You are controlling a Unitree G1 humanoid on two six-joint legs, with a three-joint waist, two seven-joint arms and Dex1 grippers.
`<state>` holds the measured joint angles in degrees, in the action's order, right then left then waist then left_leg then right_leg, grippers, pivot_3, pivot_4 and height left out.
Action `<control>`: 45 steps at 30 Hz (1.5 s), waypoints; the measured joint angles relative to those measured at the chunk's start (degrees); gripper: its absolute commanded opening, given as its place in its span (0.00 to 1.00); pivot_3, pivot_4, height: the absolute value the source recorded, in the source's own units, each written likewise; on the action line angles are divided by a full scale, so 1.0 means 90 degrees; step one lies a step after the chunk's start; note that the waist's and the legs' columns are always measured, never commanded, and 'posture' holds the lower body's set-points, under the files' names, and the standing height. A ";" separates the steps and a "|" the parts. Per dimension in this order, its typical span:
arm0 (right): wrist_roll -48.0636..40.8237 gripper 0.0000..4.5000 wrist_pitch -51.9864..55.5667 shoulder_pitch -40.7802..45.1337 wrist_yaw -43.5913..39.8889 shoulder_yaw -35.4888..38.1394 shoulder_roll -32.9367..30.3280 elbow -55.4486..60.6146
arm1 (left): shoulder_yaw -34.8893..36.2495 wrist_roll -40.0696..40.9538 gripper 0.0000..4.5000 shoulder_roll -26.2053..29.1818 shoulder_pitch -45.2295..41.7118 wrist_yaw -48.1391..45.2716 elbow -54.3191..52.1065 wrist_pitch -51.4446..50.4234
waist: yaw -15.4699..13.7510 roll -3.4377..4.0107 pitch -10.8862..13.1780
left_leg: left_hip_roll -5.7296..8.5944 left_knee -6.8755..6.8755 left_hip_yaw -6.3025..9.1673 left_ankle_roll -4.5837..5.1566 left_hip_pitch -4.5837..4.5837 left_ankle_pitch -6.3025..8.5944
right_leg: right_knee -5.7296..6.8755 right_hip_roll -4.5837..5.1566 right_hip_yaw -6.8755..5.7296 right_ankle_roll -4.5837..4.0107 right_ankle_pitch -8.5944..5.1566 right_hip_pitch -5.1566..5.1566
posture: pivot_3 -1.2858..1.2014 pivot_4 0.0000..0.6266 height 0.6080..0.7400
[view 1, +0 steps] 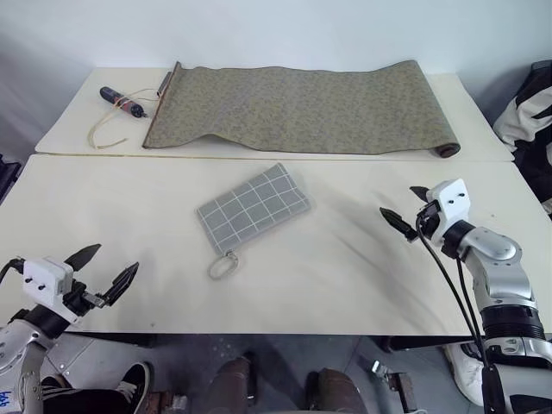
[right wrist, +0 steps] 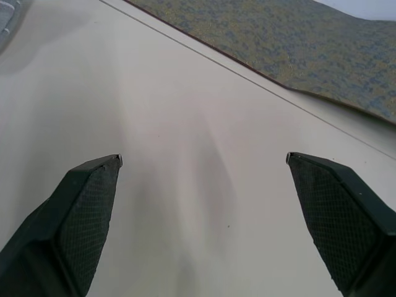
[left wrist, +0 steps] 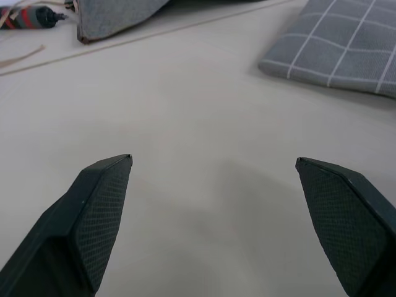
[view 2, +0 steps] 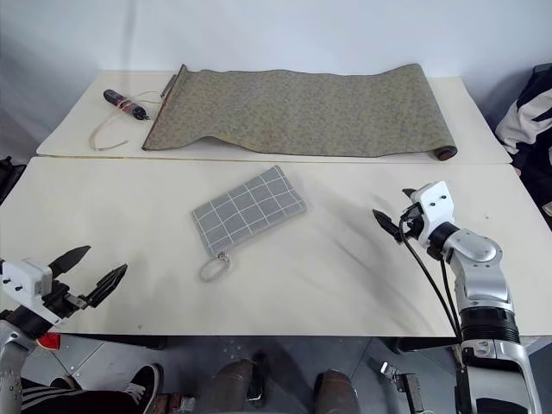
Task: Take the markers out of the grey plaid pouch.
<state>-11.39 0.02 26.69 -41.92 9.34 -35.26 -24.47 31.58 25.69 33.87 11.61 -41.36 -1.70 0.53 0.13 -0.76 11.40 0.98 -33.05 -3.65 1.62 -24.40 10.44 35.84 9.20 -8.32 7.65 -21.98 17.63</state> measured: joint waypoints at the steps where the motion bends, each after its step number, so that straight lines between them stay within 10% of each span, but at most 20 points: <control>1: 0.0000 0.99 0.0000 0.0000 0.0005 0.0000 0.0019 0.0002 | -0.0004 0.0000 1.00 0.0003 -0.0017 0.0003 -0.0007 -0.0014 | 0.0003 0.0000 0.0000 | 0.0000 0.0000 0.0000 0.0000 0.0000 0.0000 | 0.0000 0.0000 0.0000 0.0000 0.0000 0.0000 | 0.52 0.24 1.00; 10: -0.0017 0.96 0.0337 0.0145 0.0072 -0.0265 0.0512 0.0363 | -0.0296 -0.0201 1.00 0.0101 -0.0145 0.0098 -0.0341 -0.0129 | 0.0031 0.0000 0.0000 | -0.0010 0.0001 -0.0005 -0.0003 0.0001 0.0001 | 0.0002 -0.0012 0.0011 -0.0001 0.0000 0.0006 | 0.52 0.24 1.00; 23: 0.0853 0.01 -0.0083 0.1632 0.1375 -0.1631 0.2877 -0.0189 | -0.1413 -0.2231 1.00 0.0411 -0.1422 0.0384 0.0481 0.2120 | 0.0171 -0.0001 -0.0001 | -0.0035 0.0012 -0.0045 -0.0002 -0.0001 -0.0010 | 0.0069 -0.0068 0.0093 -0.0012 0.0006 0.0067 | 0.52 0.24 1.00; 31: 0.2508 0.01 -0.1029 0.2262 0.2168 -0.2764 0.3002 -0.1908 | -0.2112 -0.3486 1.00 0.0854 -0.1774 0.0724 0.1539 0.3703 | 0.0193 -0.0003 -0.0002 | -0.0061 0.0012 -0.0088 -0.0004 -0.0001 -0.0014 | 0.0115 -0.0073 0.0123 -0.0015 0.0008 0.0113 | 0.52 0.24 1.00; 45: 0.2508 0.01 -0.1076 0.2364 0.1981 -0.2661 0.2924 -0.2109 | -0.3171 -0.4503 1.00 0.0822 -0.3117 0.1469 0.2537 0.4469 | 0.0164 -0.0010 -0.0006 | -0.0065 0.0007 -0.0088 -0.0005 0.0004 -0.0014 | 0.0122 -0.0074 0.0118 -0.0018 0.0010 0.0106 | 0.52 0.24 1.00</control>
<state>11.18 -9.67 47.97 -24.09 -14.61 -8.94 -43.44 3.04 -14.84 41.27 -16.44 -28.14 21.13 40.75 1.61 -0.84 11.34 0.40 -32.99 -4.44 1.58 -24.36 10.32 36.95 8.54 -7.26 7.49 -21.90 18.58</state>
